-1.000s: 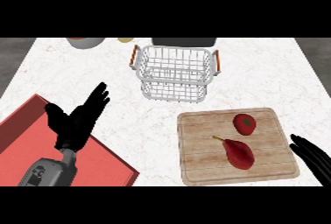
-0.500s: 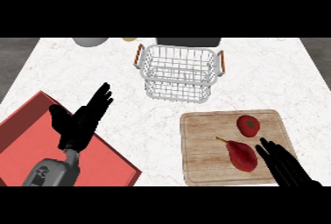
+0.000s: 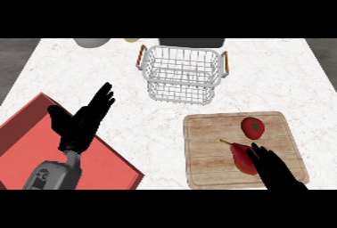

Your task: Pick the pear from the cutting board and place it in the tiered basket

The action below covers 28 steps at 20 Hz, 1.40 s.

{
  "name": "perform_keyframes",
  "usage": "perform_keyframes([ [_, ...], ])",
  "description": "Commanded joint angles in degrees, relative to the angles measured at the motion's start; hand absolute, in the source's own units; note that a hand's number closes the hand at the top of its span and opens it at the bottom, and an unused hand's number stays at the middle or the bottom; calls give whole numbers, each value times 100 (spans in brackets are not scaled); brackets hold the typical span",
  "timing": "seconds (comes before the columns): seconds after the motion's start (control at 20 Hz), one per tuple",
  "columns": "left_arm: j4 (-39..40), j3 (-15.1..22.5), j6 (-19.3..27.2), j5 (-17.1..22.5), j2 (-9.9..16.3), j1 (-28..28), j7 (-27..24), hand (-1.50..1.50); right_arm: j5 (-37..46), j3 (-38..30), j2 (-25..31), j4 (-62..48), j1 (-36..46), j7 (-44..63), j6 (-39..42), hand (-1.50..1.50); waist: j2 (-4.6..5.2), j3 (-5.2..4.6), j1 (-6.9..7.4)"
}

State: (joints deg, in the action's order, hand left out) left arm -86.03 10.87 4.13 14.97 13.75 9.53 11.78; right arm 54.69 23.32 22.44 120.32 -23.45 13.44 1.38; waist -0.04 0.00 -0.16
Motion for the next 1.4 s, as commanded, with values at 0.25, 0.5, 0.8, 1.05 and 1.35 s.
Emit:
perform_keyframes([
  [0.25,99,-179,-137,-331,-270,-32,-31,0,304,-298,-274,-589,119,-189,-402,-150,1,0,-6],
  [0.5,-59,-251,-269,-369,-331,-130,153,0,313,-490,-454,-1269,147,-630,-967,-150,0,1,-3],
  [0.8,340,-485,-318,-569,-526,320,108,0,181,-761,-590,-1643,610,-806,-720,-150,3,0,-5],
  [1.05,361,-470,-463,-688,-686,0,-209,0,90,-890,-784,-1957,846,-1007,-787,-150,4,0,2],
  [1.35,-91,-630,-545,-721,-667,-133,187,0,-98,-1264,-865,-2513,1105,-1364,-832,-150,1,0,8],
])
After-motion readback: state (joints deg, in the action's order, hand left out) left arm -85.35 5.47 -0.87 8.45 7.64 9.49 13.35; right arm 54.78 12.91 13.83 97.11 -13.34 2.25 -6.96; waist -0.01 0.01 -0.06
